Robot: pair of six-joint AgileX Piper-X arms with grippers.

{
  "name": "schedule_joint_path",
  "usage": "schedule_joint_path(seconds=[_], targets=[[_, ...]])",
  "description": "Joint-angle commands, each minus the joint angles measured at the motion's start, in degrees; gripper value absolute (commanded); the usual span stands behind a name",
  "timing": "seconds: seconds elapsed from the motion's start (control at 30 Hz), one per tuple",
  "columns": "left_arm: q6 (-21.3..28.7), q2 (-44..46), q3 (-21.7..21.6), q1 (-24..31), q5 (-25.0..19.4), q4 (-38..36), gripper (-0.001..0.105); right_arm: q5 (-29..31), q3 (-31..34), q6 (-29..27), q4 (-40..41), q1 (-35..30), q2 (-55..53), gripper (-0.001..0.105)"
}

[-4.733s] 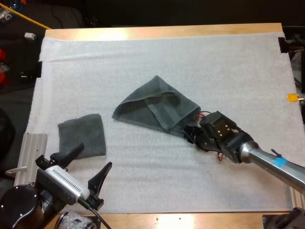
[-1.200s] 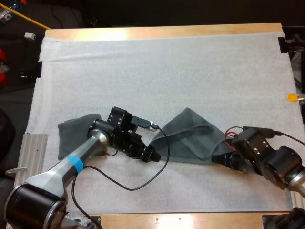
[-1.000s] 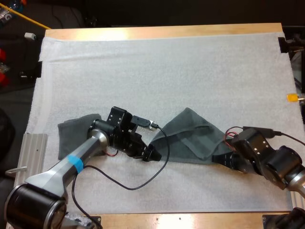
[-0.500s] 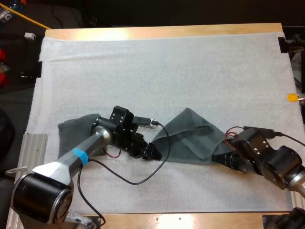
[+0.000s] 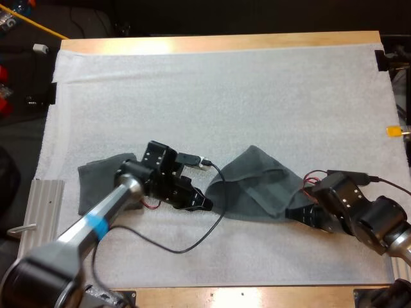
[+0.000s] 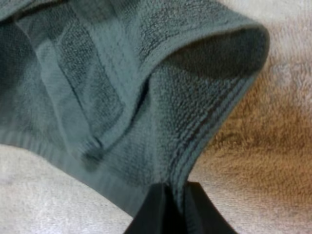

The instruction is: Pick towel from pile, fold and stack

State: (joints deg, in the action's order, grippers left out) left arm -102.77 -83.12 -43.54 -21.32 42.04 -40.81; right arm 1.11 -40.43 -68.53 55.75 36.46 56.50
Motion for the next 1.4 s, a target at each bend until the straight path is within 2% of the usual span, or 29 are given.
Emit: schedule_joint_path(seconds=[0.0,0.13,0.27,0.37,0.57,0.7,0.73,0.8,0.93,1.0,1.1,1.37], targets=[[0.9,4.0,-0.6,-0.3,1.6,-3.3,0.0,0.0,-2.1,-0.7,1.4,-0.2,-0.3,0.0],[1.3,11.7,-2.4,0.0,3.4,-8.6,0.0,1.7,-8.5,-5.2,8.4,-0.3,-0.3,0.0],[1.2,19.0,-7.5,0.6,7.4,-14.7,0.0,5.2,-16.8,-10.5,18.9,-0.3,-0.3,0.0],[0.3,22.7,-12.1,0.7,10.2,-18.0,0.0,4.6,-21.7,-11.1,24.6,-0.3,-0.3,0.0],[-2.3,27.5,-20.6,0.7,10.6,-22.4,0.0,-1.8,-29.7,-11.5,29.9,-0.3,-0.4,0.0],[-3.3,29.6,-24.1,0.7,10.3,-25.3,0.0,-10.5,-33.5,-11.5,29.6,-0.3,-0.5,0.0],[-3.3,29.9,-24.2,0.7,9.9,-25.3,0.0,-10.9,-33.8,-11.5,29.5,-0.3,-0.5,0.0],[-4.3,30.1,-24.3,0.7,6.3,-25.4,0.0,-10.0,-34.2,-11.3,29.3,-0.3,-0.5,0.0],[-5.3,30.1,-24.3,0.7,4.0,-26.5,0.0,-12.3,-34.1,-11.3,32.2,-0.3,-0.3,0.0],[-5.3,30.4,-24.3,0.7,3.6,-27.1,0.0,-19.4,-34.1,-11.3,33.5,-0.2,-0.5,0.0],[-5.3,30.8,-24.3,0.7,3.7,-27.2,0.0,-24.6,-34.1,-11.3,32.8,-0.2,-1.1,0.0],[-5.3,36.0,-24.3,0.7,3.6,-29.3,0.0,-19.9,-34.1,-9.6,31.5,-0.2,-4.5,0.0]])
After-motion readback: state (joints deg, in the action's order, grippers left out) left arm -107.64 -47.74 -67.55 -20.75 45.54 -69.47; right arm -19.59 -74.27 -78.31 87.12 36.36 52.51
